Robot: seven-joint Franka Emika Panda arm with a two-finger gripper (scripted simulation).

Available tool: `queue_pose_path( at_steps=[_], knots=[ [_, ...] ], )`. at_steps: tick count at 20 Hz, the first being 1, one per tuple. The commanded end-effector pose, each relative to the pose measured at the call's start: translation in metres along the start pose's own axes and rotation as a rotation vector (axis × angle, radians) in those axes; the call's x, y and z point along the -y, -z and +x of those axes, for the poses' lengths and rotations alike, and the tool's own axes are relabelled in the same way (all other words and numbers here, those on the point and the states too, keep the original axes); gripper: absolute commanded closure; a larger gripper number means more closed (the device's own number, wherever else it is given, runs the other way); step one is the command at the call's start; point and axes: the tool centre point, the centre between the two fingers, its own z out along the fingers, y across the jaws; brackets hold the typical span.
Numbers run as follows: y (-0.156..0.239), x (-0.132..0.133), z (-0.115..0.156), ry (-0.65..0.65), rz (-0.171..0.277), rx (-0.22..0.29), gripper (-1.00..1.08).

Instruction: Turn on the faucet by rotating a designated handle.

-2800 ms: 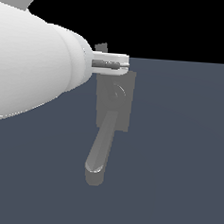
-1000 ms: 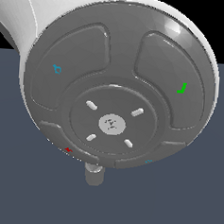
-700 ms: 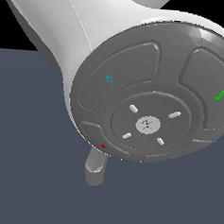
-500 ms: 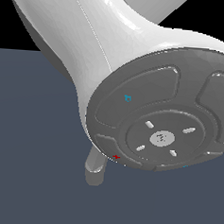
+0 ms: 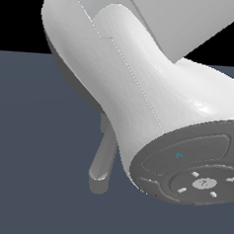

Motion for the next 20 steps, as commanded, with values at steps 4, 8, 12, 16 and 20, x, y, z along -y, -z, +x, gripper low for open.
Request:
queue_pose_path(
  at_steps=[4,8,12,16,20],
  knots=[
    [-0.002,0.003,0.018,0.036,-0.047,-0.049,1.08],
    [-0.002,0.011,0.025,0.043,-0.052,-0.055,1.08],
    [-0.003,0.016,0.031,0.048,-0.055,-0.059,1.08],
    [0.0,0.018,0.038,0.048,-0.052,-0.061,1.08],
    [0.0,0.022,0.048,0.048,-0.053,-0.061,1.08]
  ],
)
